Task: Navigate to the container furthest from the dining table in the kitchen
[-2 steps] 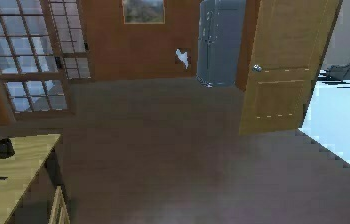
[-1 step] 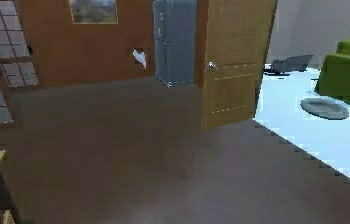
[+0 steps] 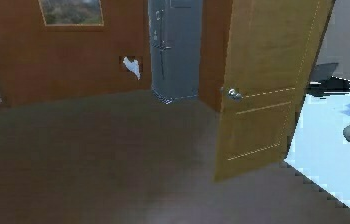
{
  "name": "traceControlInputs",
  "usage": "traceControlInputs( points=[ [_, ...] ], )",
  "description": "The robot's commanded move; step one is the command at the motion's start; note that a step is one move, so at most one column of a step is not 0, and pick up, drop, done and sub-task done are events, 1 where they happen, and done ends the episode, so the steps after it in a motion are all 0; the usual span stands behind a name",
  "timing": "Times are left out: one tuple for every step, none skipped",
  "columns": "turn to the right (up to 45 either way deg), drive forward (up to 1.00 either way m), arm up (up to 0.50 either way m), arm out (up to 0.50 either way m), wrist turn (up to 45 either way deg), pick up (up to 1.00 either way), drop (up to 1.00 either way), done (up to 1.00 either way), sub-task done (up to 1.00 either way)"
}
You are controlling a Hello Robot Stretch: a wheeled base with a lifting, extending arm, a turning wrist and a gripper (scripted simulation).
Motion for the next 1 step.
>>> traceControlInputs(
  points=[
    [3.0, 0.00, 0.00, 0.00, 0.0, 0.00, 0.00, 0.00, 0.00]
  ],
)
